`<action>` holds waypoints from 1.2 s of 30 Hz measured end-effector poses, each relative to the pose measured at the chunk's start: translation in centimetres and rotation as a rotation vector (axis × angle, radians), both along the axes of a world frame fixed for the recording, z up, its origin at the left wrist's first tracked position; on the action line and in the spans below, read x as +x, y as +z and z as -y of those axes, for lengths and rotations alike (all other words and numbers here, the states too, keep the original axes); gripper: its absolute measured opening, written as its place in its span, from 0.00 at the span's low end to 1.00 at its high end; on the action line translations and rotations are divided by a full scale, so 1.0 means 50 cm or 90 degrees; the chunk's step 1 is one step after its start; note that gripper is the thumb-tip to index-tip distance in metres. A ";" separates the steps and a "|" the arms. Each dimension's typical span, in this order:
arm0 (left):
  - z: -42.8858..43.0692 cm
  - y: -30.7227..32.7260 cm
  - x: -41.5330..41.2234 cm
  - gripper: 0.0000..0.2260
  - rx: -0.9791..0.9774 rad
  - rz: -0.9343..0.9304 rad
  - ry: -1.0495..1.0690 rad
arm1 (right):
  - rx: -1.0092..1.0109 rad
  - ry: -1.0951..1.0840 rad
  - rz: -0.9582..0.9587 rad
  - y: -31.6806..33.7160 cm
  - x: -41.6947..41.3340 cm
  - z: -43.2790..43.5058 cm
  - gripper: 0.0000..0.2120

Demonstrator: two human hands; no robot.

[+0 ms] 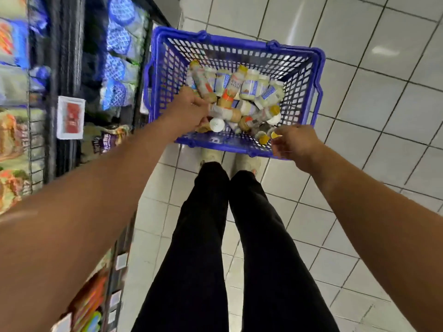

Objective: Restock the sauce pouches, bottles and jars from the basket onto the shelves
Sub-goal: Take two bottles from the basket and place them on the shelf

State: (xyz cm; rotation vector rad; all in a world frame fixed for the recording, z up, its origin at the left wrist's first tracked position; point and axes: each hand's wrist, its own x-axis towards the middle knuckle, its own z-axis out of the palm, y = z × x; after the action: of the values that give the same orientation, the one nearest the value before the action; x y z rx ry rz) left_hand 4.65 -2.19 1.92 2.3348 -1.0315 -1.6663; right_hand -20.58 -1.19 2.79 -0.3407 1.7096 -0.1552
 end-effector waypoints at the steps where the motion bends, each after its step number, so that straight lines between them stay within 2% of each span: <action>1: 0.003 -0.046 0.003 0.08 0.006 0.023 -0.044 | 0.013 -0.022 0.003 -0.042 0.003 0.008 0.02; 3: 0.008 -0.129 0.009 0.05 0.017 0.064 -0.131 | 0.035 -0.069 0.015 -0.122 0.010 0.025 0.06; 6: 0.017 -0.244 0.021 0.12 0.037 0.113 -0.246 | 0.076 -0.137 0.051 -0.239 0.026 0.043 0.05; 12: 0.042 -0.408 0.037 0.20 0.030 0.212 -0.460 | 0.095 -0.262 0.042 -0.426 0.069 0.044 0.04; 13: 0.045 -0.426 0.036 0.22 0.022 0.239 -0.505 | 0.098 -0.263 0.035 -0.450 0.075 0.046 0.06; 16: 0.052 -0.472 0.034 0.24 0.008 0.261 -0.619 | 0.111 -0.299 0.001 -0.503 0.093 0.057 0.20; 20: 0.056 -0.508 0.039 0.27 0.062 0.253 -0.650 | 0.165 -0.222 -0.106 -0.563 0.102 0.074 0.26; 22: 0.053 -0.514 0.035 0.29 0.061 0.273 -0.678 | 0.162 -0.215 -0.087 -0.582 0.097 0.072 0.26; 25: 0.051 -0.511 0.032 0.28 0.016 0.270 -0.667 | 0.109 -0.219 -0.056 -0.585 0.094 0.057 0.23; 28: 0.046 -0.501 0.035 0.30 0.018 0.156 -0.556 | 0.013 -0.269 -0.110 -0.555 0.102 0.042 0.21; 30: 0.042 -0.489 0.037 0.31 0.025 0.073 -0.439 | -0.079 -0.209 -0.103 -0.521 0.106 0.034 0.19; 32: 0.040 -0.473 0.040 0.29 -0.022 0.049 -0.350 | -0.140 -0.098 -0.093 -0.482 0.098 0.026 0.19; 36: 0.039 -0.428 0.052 0.23 -0.115 0.031 -0.274 | -0.242 0.013 -0.036 -0.409 0.071 0.037 0.22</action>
State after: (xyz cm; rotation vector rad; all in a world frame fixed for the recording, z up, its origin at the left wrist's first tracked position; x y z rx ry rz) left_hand 7.24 -4.13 -19.50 2.1546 -1.7148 -1.5559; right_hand -17.00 -3.01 -17.67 -0.6484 1.7279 -0.4622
